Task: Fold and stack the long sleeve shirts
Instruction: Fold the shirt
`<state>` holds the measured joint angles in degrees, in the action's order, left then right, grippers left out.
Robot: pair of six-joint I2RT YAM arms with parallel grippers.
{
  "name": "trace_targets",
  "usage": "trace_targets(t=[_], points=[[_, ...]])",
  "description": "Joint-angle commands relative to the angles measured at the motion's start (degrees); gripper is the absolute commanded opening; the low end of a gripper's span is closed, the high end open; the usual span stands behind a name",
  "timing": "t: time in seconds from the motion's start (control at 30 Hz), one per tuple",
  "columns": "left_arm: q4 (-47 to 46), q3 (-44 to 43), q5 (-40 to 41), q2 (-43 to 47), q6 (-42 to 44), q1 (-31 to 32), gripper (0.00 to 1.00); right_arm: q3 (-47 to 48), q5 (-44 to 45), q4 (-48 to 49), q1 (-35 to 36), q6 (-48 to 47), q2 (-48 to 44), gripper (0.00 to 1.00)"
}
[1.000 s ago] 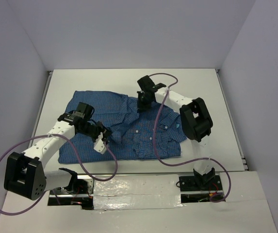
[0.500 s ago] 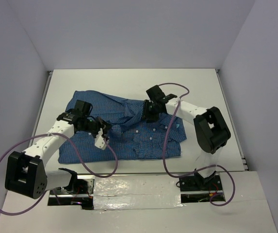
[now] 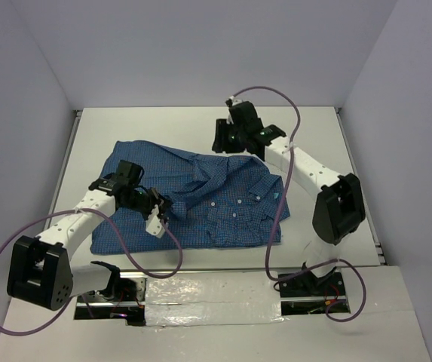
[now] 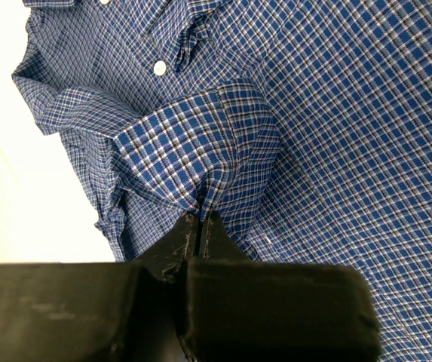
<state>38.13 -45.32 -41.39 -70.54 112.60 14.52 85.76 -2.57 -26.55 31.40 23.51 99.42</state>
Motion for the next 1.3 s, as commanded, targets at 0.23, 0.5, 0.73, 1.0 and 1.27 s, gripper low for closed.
trace_targets(t=[0.23, 0.5, 0.73, 1.0, 1.27], points=[[-1.83, -0.74, -3.0, 3.57, 19.07, -0.55, 0.0, 1.46, -21.76, 11.3, 0.24, -26.29, 5.26, 0.57], [-7.63, 4.71, -6.33, 8.83, 18.53, -1.69, 0.0, -19.49, -34.17, 29.11, 2.26, -53.35, -8.1, 0.77], [-6.66, 4.36, -6.08, 8.67, 18.28, -1.87, 0.0, -6.4, -28.21, -0.68, 7.71, -81.5, 2.69, 0.76], [-6.93, 4.45, -5.9, 8.49, 16.96, -2.04, 0.0, -6.57, -26.08, -0.17, 11.84, -83.98, 5.34, 0.74], [-9.03, 4.89, -6.25, 9.02, 13.45, -2.13, 0.0, -6.3, -22.75, 2.46, 13.6, -81.34, 8.6, 0.44]])
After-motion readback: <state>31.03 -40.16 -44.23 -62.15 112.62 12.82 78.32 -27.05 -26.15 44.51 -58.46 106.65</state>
